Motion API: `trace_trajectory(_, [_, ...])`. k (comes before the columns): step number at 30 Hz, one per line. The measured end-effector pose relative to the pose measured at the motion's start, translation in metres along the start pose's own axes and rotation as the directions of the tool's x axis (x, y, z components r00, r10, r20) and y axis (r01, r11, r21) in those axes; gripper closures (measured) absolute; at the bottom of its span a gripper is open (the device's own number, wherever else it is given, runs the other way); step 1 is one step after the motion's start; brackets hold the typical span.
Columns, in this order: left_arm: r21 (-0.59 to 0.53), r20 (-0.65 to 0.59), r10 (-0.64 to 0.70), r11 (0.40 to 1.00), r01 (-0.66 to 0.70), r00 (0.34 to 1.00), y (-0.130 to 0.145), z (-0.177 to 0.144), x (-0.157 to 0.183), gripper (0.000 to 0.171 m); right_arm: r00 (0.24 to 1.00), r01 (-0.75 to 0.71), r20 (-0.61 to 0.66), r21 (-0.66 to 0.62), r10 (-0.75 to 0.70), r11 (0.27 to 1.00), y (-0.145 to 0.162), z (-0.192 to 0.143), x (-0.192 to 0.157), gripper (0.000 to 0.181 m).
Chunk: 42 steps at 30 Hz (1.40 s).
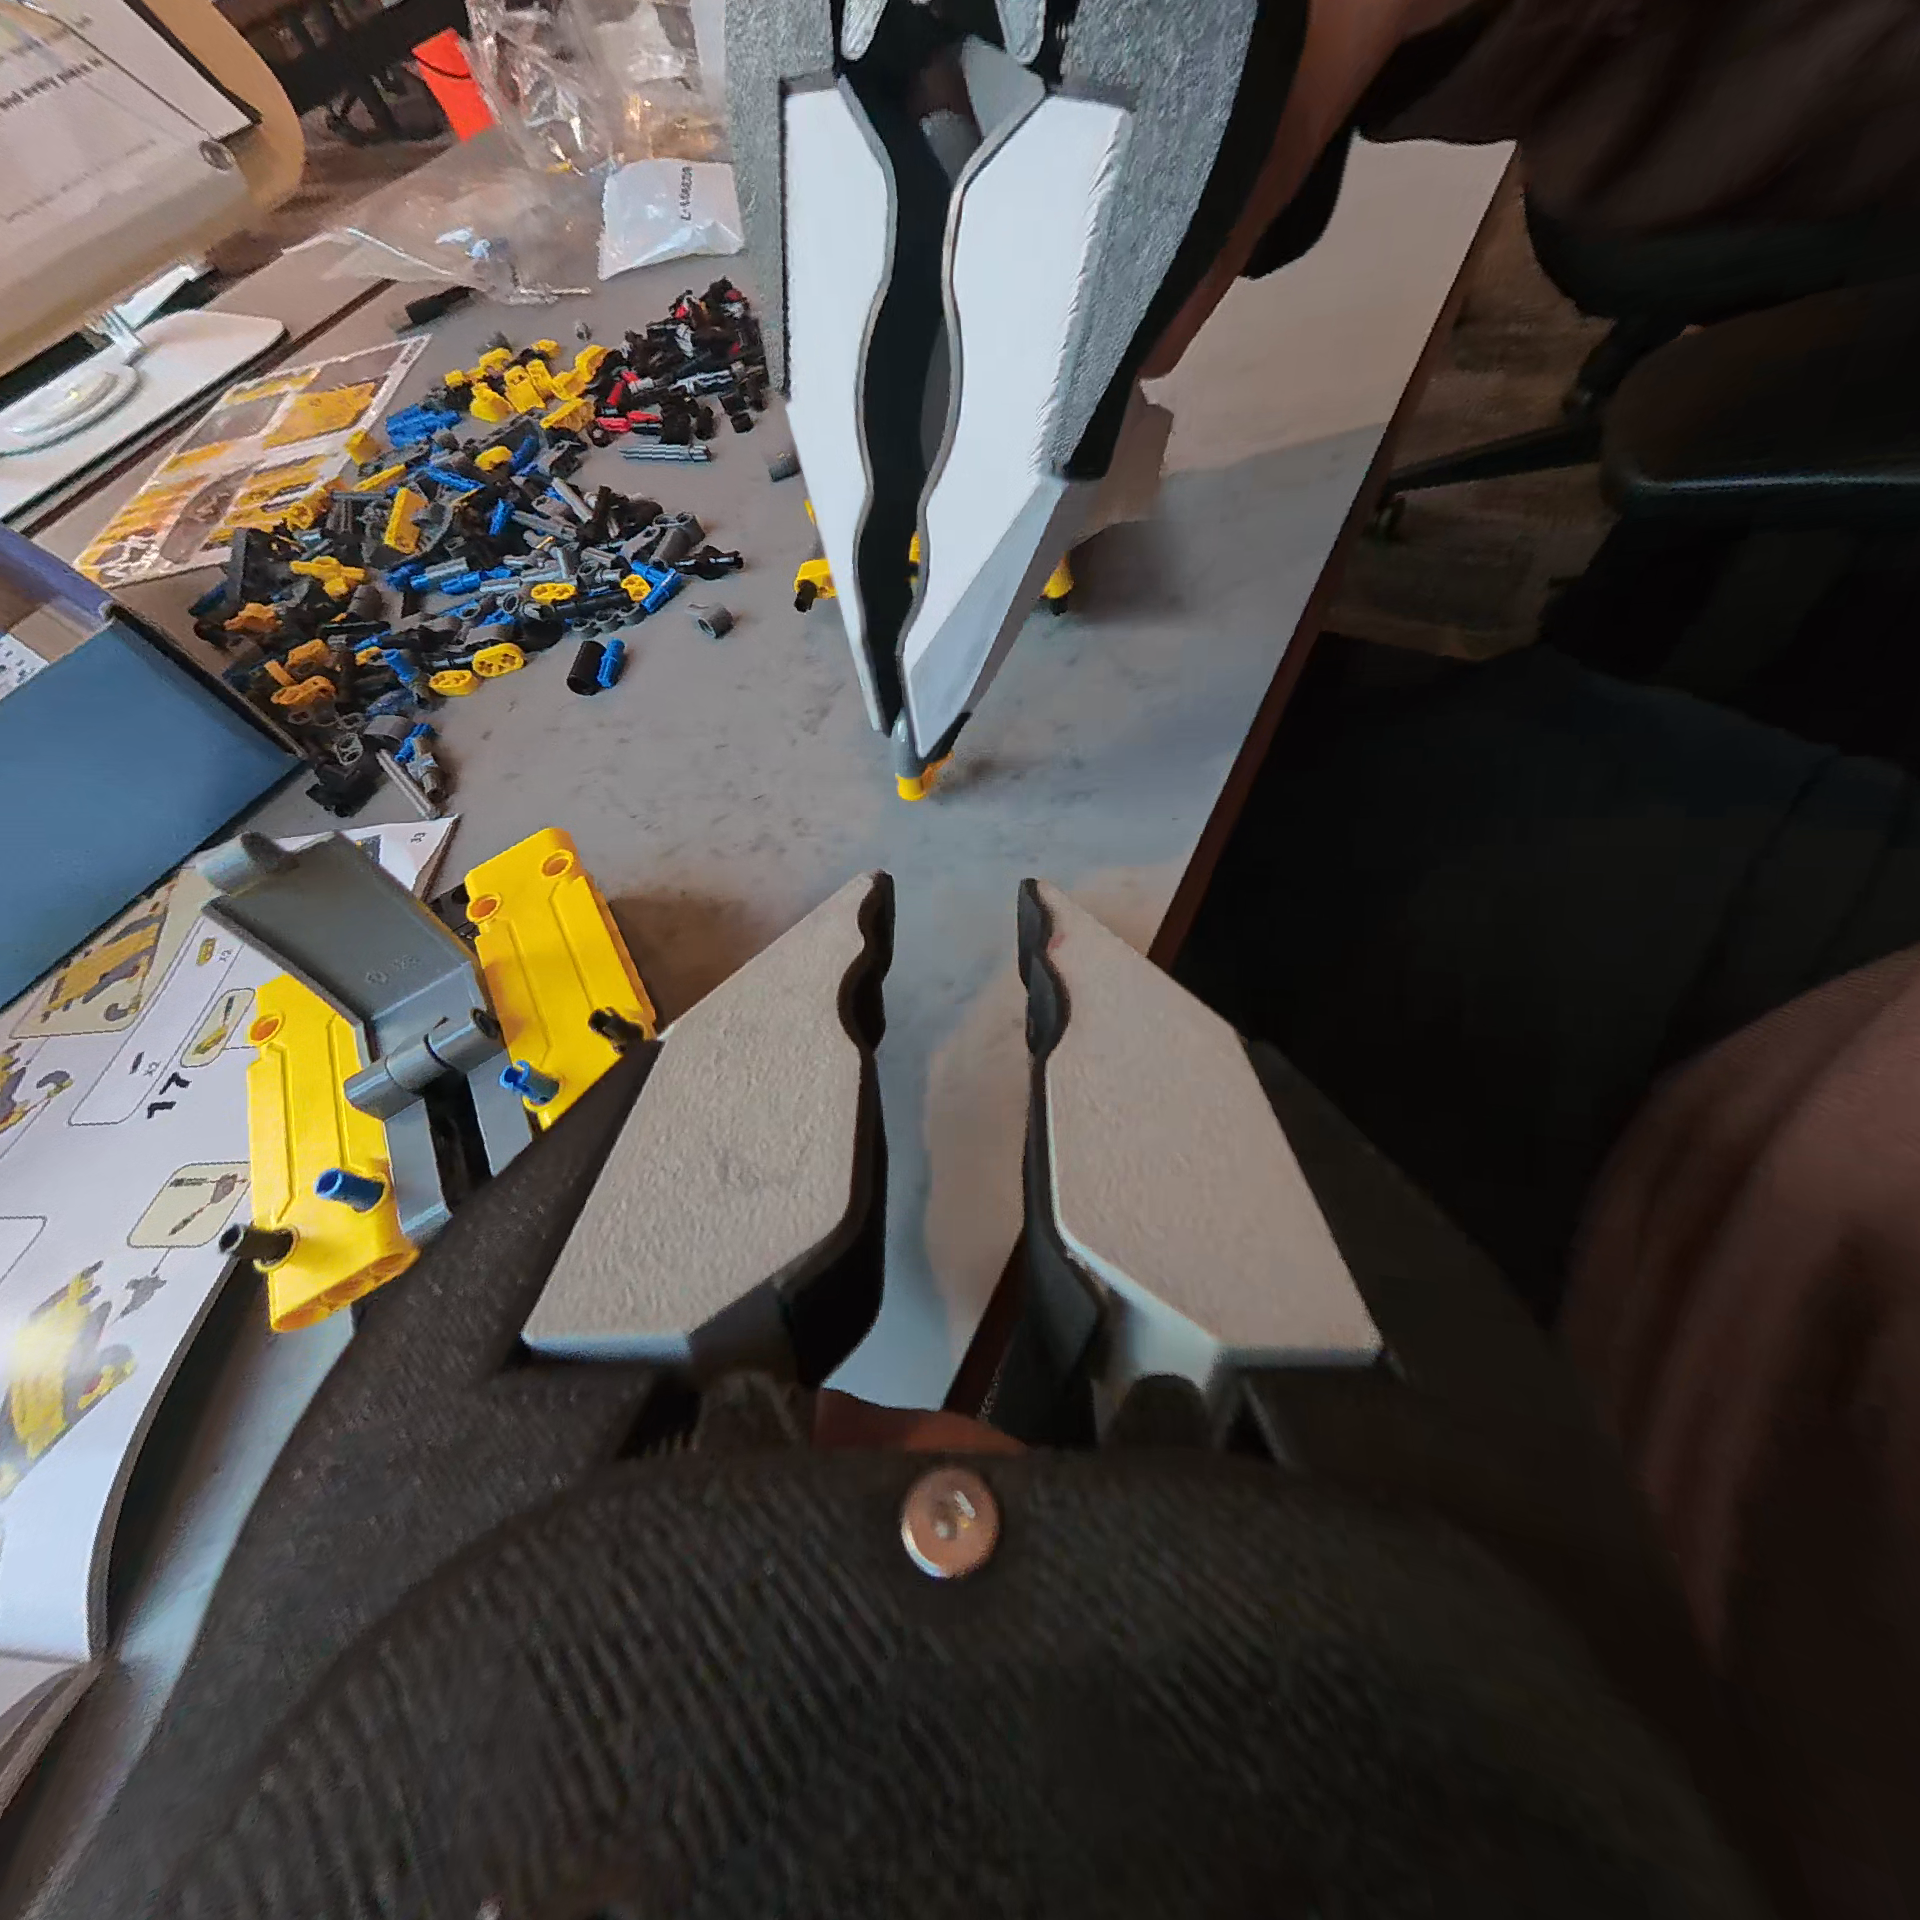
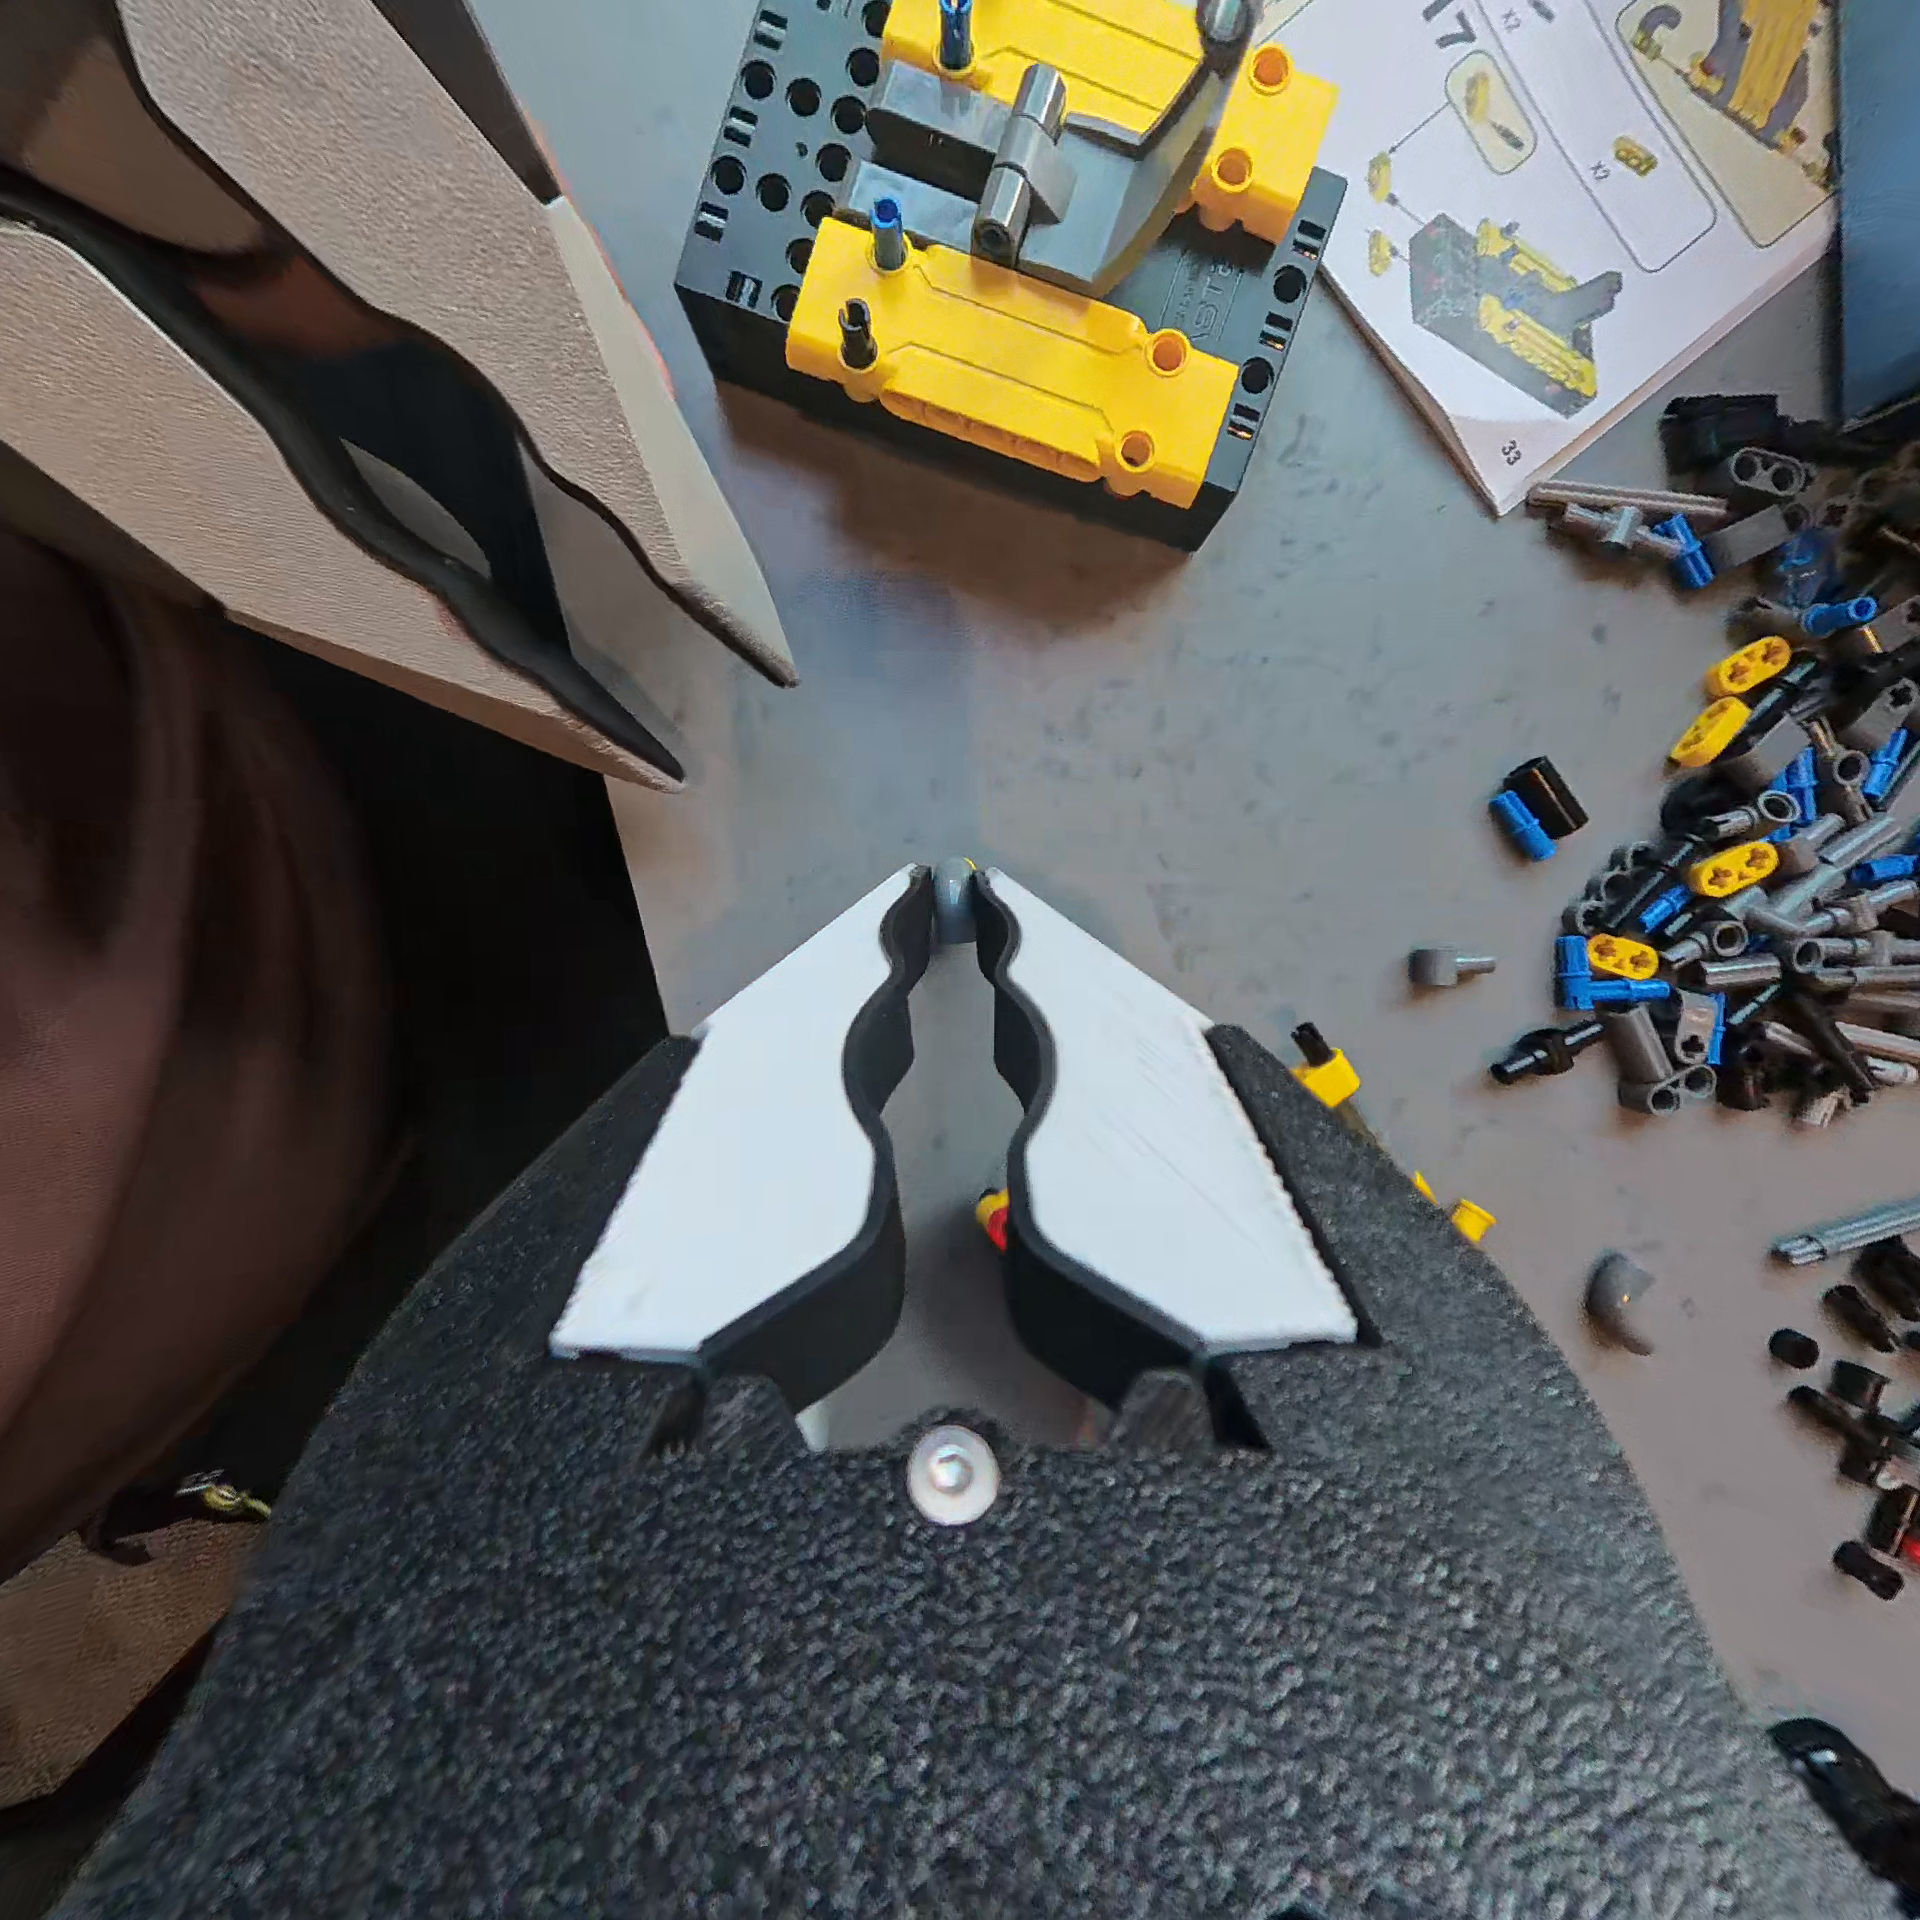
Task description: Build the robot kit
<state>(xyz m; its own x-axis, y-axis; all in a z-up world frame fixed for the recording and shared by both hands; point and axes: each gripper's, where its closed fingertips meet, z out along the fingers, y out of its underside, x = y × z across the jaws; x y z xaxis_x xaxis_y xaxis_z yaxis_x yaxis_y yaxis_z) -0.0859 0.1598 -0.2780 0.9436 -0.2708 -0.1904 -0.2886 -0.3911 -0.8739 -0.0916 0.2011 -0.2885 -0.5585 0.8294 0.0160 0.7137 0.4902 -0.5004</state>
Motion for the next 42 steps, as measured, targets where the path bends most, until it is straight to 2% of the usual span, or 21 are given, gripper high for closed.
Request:
trace_trajectory(7, [0.028,-0.018,-0.005,1.0,0.006,1.0,0.007,-0.001,0.005,0.154,0.999,0.021,-0.042,-0.015,-0.022,1.0,0.002,0.008,0.003,0.171])
trace_trajectory(14, [0.052,-0.035,-0.091,0.994,0.093,0.995,0.004,-0.003,0.001,0.155,0.995,0.007,-0.097,0.025,-0.005,1.0,0.0,0.01,0.005,0.164])
trace_trajectory(25, [0.027,0.019,-0.071,0.997,0.07,0.997,0.005,0.001,-0.001,0.152,0.984,0.004,-0.177,0.091,0.012,0.996,0.002,-0.003,0.006,0.156])
trace_trajectory(30, [0.023,0.052,-0.054,0.998,0.053,0.997,0.007,0.001,-0.001,0.15,0.967,-0.004,-0.246,0.269,0.072,0.963,-0.001,-0.029,0.009,0.155])
trace_trajectory(34, [0.003,0.111,-0.05,0.999,0.05,0.993,0.011,0.002,-0.007,0.151,0.922,-0.057,-0.328,0.408,0.205,0.911,0.006,-0.043,0.018,0.16])
trace_trajectory(38, [0.011,0.13,-0.092,0.996,0.091,0.987,0.01,0.002,-0.009,0.151,0.868,-0.088,-0.4,0.458,0.294,0.885,0.006,-0.051,0.026,0.158])
trace_trajectory(42, [0.01,0.146,-0.084,0.996,0.084,0.986,0.009,0.001,-0.006,0.151,0.856,-0.056,-0.434,0.463,0.281,0.885,-0.004,-0.053,0.022,0.158])
